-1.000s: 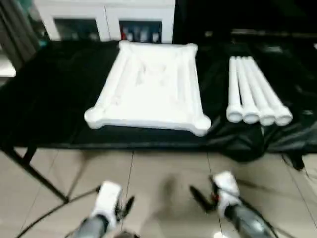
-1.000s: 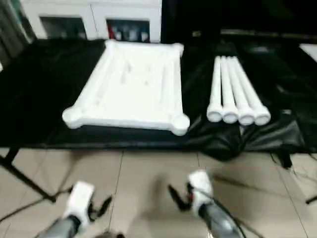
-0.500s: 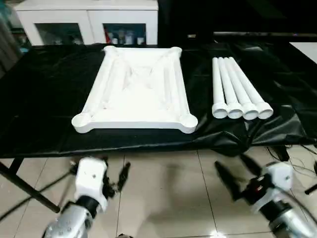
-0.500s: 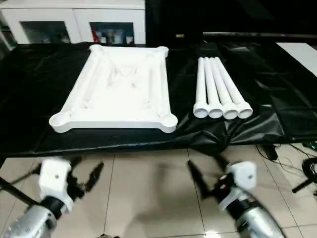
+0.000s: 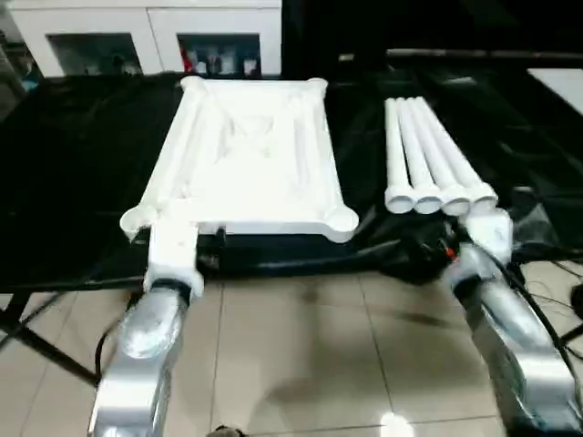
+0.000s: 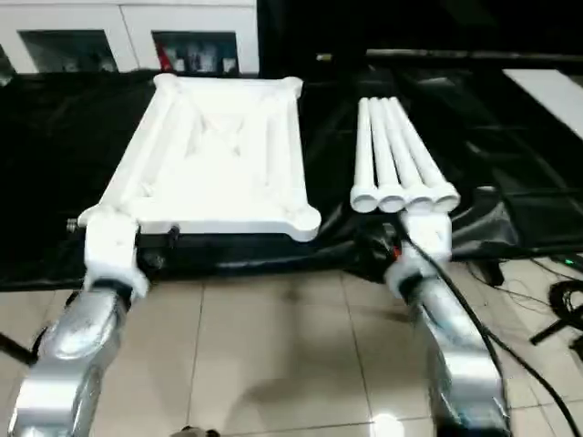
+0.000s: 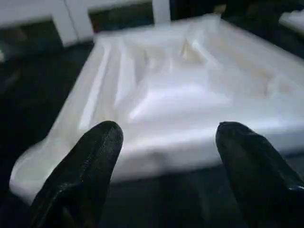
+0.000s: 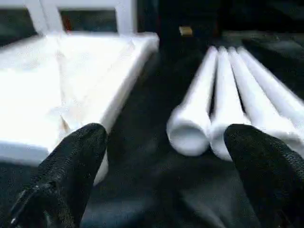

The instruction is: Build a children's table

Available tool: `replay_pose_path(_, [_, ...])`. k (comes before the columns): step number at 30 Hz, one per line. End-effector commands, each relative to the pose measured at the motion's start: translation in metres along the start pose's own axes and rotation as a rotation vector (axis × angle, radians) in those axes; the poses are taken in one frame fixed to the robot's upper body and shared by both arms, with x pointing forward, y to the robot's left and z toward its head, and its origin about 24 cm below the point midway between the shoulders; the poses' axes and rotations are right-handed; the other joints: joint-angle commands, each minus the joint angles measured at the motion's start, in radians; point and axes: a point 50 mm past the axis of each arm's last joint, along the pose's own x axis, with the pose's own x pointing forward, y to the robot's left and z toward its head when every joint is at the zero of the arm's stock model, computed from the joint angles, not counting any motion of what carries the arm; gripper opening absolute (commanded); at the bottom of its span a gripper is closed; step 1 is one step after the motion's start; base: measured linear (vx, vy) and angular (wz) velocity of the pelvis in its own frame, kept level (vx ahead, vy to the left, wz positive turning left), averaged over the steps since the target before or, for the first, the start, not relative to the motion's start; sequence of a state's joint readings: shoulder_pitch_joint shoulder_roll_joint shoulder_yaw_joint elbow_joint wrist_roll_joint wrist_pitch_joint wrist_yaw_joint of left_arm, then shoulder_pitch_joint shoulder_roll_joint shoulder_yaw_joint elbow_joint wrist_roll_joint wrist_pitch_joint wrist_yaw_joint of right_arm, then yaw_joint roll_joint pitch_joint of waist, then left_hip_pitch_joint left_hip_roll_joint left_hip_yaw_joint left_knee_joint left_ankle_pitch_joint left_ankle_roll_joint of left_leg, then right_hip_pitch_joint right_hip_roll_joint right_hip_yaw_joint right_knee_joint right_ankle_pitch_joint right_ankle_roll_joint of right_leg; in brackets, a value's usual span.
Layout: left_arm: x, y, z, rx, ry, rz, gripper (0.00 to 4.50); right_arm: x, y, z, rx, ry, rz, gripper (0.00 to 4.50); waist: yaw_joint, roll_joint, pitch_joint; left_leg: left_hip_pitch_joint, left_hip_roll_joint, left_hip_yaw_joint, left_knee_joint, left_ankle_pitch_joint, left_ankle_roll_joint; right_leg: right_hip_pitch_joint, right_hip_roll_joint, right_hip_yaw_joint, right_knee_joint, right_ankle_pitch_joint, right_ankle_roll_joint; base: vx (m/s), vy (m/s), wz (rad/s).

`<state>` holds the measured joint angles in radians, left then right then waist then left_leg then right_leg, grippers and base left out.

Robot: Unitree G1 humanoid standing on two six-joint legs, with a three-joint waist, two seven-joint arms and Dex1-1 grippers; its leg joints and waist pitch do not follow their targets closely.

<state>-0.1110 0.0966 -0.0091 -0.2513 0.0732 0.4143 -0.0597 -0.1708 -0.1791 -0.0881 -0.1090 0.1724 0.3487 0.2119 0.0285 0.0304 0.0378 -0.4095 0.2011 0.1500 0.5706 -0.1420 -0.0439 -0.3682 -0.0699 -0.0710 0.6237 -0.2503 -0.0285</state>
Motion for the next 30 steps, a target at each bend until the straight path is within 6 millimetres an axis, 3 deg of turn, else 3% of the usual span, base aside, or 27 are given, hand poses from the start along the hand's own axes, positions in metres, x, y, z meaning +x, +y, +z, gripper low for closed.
replay_pose_path(1, [0.001,-0.007,-0.006,0.011,0.015,-0.009,3.67,0.000,-0.005,-0.007,-0.030,0.042,-0.038,4.38,-0.018,0.027,-0.057,0.077,0.177,-0.092,-0.117,-0.111,0.167,-0.022,-0.011,-0.010,0.017,0.062,-0.213,-0.017,-0.165,0.05])
replay_pose_path(2, [0.007,-0.006,-0.003,0.036,0.028,-0.008,3.67,0.005,0.003,-0.009,-0.029,0.065,-0.011,4.38,-0.025,-0.017,-0.050,0.061,0.156,-0.069,-0.115,-0.197,0.236,-0.011,-0.033,0.000,0.007,0.071,-0.275,-0.017,-0.165,0.05])
replay_pose_path(3, [0.008,-0.004,-0.003,0.043,0.055,0.003,3.67,0.006,0.006,-0.010,-0.009,0.077,0.002,4.38,-0.010,-0.058,-0.051,0.025,0.006,0.028,-0.016,-0.266,0.245,0.011,-0.048,0.028,-0.088,0.108,-0.385,-0.018,-0.194,0.06])
replay_pose_path(4, [0.008,-0.003,-0.003,0.047,0.070,0.010,3.67,0.006,0.008,-0.010,0.003,0.083,0.009,4.38,0.011,-0.091,-0.056,-0.014,-0.073,0.055,0.094,-0.251,0.234,0.054,-0.073,0.056,-0.121,0.094,-0.398,-0.034,-0.195,0.07])
replay_pose_path(5, [0.010,0.003,0.000,0.057,0.073,0.048,3.67,0.009,0.012,-0.009,0.020,0.075,0.019,4.38,0.045,-0.074,-0.043,-0.029,-0.053,0.027,0.118,-0.144,0.165,0.059,-0.136,0.076,-0.136,-0.022,-0.323,-0.034,-0.195,0.07])
replay_pose_path(6, [0.011,0.004,0.001,0.069,0.064,0.049,3.67,0.012,0.015,-0.012,0.036,0.083,0.022,4.38,0.051,-0.073,-0.039,-0.031,-0.034,0.007,0.069,-0.087,0.097,0.063,-0.133,0.067,-0.118,-0.095,-0.150,-0.050,-0.182,-0.01])
replay_pose_path(7, [0.012,0.004,0.002,0.076,0.058,0.048,3.67,0.014,0.016,-0.014,0.045,0.092,0.022,4.38,0.053,-0.044,-0.046,-0.008,0.004,-0.017,0.017,-0.101,0.080,0.062,-0.126,0.057,-0.109,-0.090,-0.055,-0.060,-0.141,-0.08])
replay_pose_path(8, [0.012,0.004,0.003,0.081,0.052,0.048,3.67,0.017,0.018,-0.017,0.046,0.108,0.020,4.38,0.046,-0.048,-0.053,-0.002,0.019,-0.027,0.000,-0.101,0.089,0.058,-0.103,0.046,-0.096,-0.050,-0.021,-0.060,-0.141,-0.08])
replay_pose_path(9, [0.013,0.004,0.004,0.061,0.048,0.045,3.67,0.020,0.021,-0.015,0.049,0.098,0.033,4.38,0.047,-0.036,-0.054,0.015,0.039,-0.035,-0.018,-0.129,0.090,0.051,-0.080,0.031,-0.095,-0.039,0.008,-0.060,-0.087,-0.04])
replay_pose_path(10, [0.014,0.003,0.005,0.041,0.043,0.037,3.67,0.023,0.023,-0.013,0.048,0.091,0.052,4.38,0.046,-0.047,-0.052,0.026,0.045,-0.032,-0.020,-0.159,0.090,0.043,-0.080,0.032,-0.098,-0.052,0.008,-0.047,-0.055,0.08])
replay_pose_path(13, [0.016,-0.001,0.011,0.034,0.017,0.003,3.67,0.029,0.026,-0.010,0.022,0.087,0.061,4.38,0.063,-0.043,-0.028,0.061,0.027,-0.011,-0.033,-0.330,0.035,0.034,-0.082,0.024,-0.133,-0.399,0.010,-0.050,-0.030,0.06])
replay_pose_path(14, [0.017,-0.001,0.013,0.034,0.014,0.003,3.67,0.030,0.026,-0.008,0.004,0.082,0.065,4.38,0.063,-0.045,-0.018,0.079,0.032,-0.015,-0.041,-0.420,0.005,0.025,-0.079,0.020,-0.151,-0.551,0.036,-0.051,-0.005,0.03])
replay_pose_path(15, [0.018,0.001,0.014,0.029,0.015,0.012,3.67,0.031,0.027,-0.006,-0.009,0.075,0.072,4.38,0.055,-0.046,-0.007,0.119,0.033,-0.020,-0.039,-0.554,-0.016,0.016,-0.074,-0.004,-0.173,-0.680,0.051,-0.051,0.016,0.02])
replay_pose_path(17, [0.019,0.002,0.014,0.021,0.017,0.017,3.67,0.031,0.028,-0.005,-0.015,0.075,0.076,4.38,0.042,-0.036,0.003,0.168,0.037,-0.027,-0.034,-0.693,-0.025,0.008,-0.058,-0.043,-0.196,-0.725,0.056,0.000,0.000,0.00])
replay_pose_path(18, [0.020,0.004,0.014,0.023,0.023,0.018,3.67,0.033,0.029,-0.006,-0.020,0.081,0.075,4.38,0.043,0.005,0.004,0.122,0.112,-0.064,-0.140,-0.928,-0.037,0.093,-0.029,-0.049,-0.038,-0.485,0.021,0.031,0.051,-0.15])
replay_pose_path(19, [0.021,0.004,0.014,0.027,0.024,0.016,3.67,0.034,0.029,-0.007,-0.018,0.084,0.075,4.38,0.041,-0.005,-0.005,0.110,0.121,-0.069,-0.167,-0.965,-0.031,0.109,-0.021,-0.036,0.045,-0.307,0.005,0.000,0.000,0.00])
replay_pose_path(20, [0.021,0.006,0.013,0.030,0.027,0.022,3.67,0.034,0.030,-0.007,-0.016,0.081,0.072,4.38,0.049,-0.022,-0.002,0.057,0.037,-0.112,-0.182,-0.964,0.038,0.131,-0.018,-0.021,0.037,-0.200,0.004,0.000,0.000,0.00])
replay_pose_path(21, [0.021,0.007,0.013,0.030,0.029,0.027,3.67,0.034,0.031,-0.007,-0.015,0.078,0.071,4.38,0.055,-0.065,-0.008,0.038,-0.048,-0.055,-0.073,-0.698,0.092,0.135,-0.109,0.042,-0.097,-0.560,0.053,0.007,-0.012,0.23])
replay_pose_path(22, [0.021,0.008,0.013,0.032,0.030,0.030,3.67,0.035,0.030,-0.006,-0.023,0.076,0.064,4.38,0.068,-0.067,0.006,0.044,-0.047,-0.048,0.061,-0.485,0.101,0.118,-0.230,0.051,-0.204,-0.880,0.045,0.077,-0.004,0.41])
replay_pose_path(23, [0.022,0.008,0.014,0.033,0.031,0.031,3.67,0.035,0.030,-0.006,-0.030,0.075,0.059,4.38,0.064,-0.069,0.000,0.034,-0.034,-0.045,0.156,-0.286,0.103,0.121,-0.281,0.052,-0.242,-0.990,0.017,0.077,-0.004,0.41])
replay_pose_path(24, [0.022,0.009,0.015,0.039,0.029,0.029,3.67,0.035,0.027,-0.007,0.006,0.074,0.030,4.38,0.069,-0.064,-0.022,-0.055,-0.016,-0.048,0.164,-0.167,0.091,0.191,-0.265,-0.002,-0.191,-0.785,-0.013,0.115,0.039,0.32])
replay_pose_path(25, [0.022,0.009,0.015,0.039,0.028,0.029,3.67,0.035,0.026,-0.008,0.010,0.075,0.027,4.38,0.060,-0.053,-0.028,-0.006,-0.002,-0.047,0.106,-0.170,0.070,0.163,-0.198,0.024,-0.169,-0.684,-0.064,0.133,0.021,0.28])
replay_pose_path(26, [0.023,0.009,0.016,0.039,0.023,0.027,3.67,0.035,0.024,-0.010,-0.004,0.089,0.026,4.38,0.068,-0.031,-0.041,0.016,0.003,-0.033,0.024,-0.107,0.084,0.177,-0.103,-0.026,-0.139,-0.433,-0.149,0.133,0.021,0.28])
replay_pose_path(27, [0.024,0.010,0.017,0.039,0.020,0.028,3.67,0.035,0.025,-0.010,-0.013,0.092,0.036,4.38,0.043,0.006,-0.051,0.125,0.053,-0.090,-0.038,-0.043,0.171,0.099,-0.015,-0.062,-0.054,-0.176,-0.120,0.149,0.038,0.25])
replay_pose_path(28, [0.024,0.011,0.018,0.037,0.018,0.028,3.67,0.035,0.026,-0.009,-0.016,0.088,0.051,4.38,-0.010,0.020,-0.087,0.262,0.142,-0.198,-0.026,0.131,0.330,-0.046,-0.002,-0.048,0.079,-0.161,-0.025,0.195,0.036,0.11])
replay_pose_path(29, [0.024,0.011,0.019,0.037,0.017,0.027,3.67,0.035,0.028,-0.008,-0.020,0.082,0.065,4.38,-0.010,0.020,-0.087,0.262,0.142,-0.198,-0.026,0.131,0.330,-0.046,-0.002,-0.048,0.079,-0.161,-0.025,0.195,0.036,0.11])
replay_pose_path(30, [0.025,0.012,0.019,0.036,0.015,0.026,3.67,0.035,0.029,-0.007,-0.025,0.078,0.074,4.38,-0.002,-0.002,-0.077,0.229,0.140,-0.184,-0.010,0.343,0.451,-0.096,-0.025,-0.007,0.130,-0.092,0.083,0.183,-0.009,-0.08])
